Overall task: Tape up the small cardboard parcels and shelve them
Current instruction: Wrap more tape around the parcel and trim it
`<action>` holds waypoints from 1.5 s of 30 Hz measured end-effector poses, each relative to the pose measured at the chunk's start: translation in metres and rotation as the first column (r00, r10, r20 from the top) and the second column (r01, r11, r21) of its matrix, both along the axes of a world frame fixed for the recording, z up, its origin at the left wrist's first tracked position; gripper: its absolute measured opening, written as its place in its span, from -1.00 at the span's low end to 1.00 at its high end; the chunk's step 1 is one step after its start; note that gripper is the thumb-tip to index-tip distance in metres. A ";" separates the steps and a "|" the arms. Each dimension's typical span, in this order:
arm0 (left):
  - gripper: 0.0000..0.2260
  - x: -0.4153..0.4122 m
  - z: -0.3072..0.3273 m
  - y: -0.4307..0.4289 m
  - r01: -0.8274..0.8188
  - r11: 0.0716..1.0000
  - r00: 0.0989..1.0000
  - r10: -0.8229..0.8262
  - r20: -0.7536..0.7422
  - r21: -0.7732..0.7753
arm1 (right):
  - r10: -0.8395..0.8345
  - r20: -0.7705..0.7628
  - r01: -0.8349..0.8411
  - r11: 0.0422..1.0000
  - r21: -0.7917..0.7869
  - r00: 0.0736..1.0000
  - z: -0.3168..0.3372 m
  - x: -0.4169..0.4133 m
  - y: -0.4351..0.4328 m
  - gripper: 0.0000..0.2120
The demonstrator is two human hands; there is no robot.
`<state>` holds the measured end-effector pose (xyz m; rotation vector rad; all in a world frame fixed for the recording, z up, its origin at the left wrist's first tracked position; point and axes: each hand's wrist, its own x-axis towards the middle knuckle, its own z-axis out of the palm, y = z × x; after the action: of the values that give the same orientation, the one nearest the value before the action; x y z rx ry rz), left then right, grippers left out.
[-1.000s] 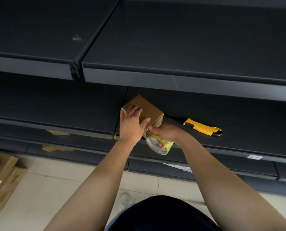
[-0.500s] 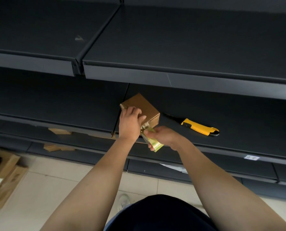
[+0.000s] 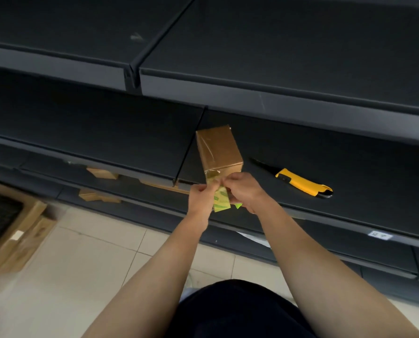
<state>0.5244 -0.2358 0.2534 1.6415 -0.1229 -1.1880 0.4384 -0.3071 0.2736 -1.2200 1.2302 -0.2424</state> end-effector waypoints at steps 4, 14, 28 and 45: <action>-0.81 0.000 0.000 -0.004 -0.103 0.992 0.981 0.090 -0.174 -0.070 | -0.159 -0.222 -0.013 0.784 -0.620 0.962 0.004 0.001 -0.001 -0.82; -0.83 0.012 0.009 -0.016 -0.081 0.996 0.997 0.081 -0.006 0.027 | 0.002 -0.590 -0.481 0.583 -0.655 0.807 -0.005 0.012 -0.024 -0.56; -0.82 0.003 -0.009 -0.020 -0.175 0.981 0.977 0.163 0.136 0.085 | 0.000 -0.508 -0.393 0.635 -0.666 0.861 -0.005 0.019 -0.028 -0.60; -0.89 0.006 -0.005 -0.024 -0.203 0.969 0.979 0.206 -0.005 0.137 | -0.234 -0.802 -0.288 0.848 -0.445 0.550 -0.049 -0.117 -0.059 -0.51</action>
<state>0.5302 -0.2603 0.2487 1.7150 0.1403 -1.0726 0.3210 -0.3659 0.2247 -1.9797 2.0780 0.0770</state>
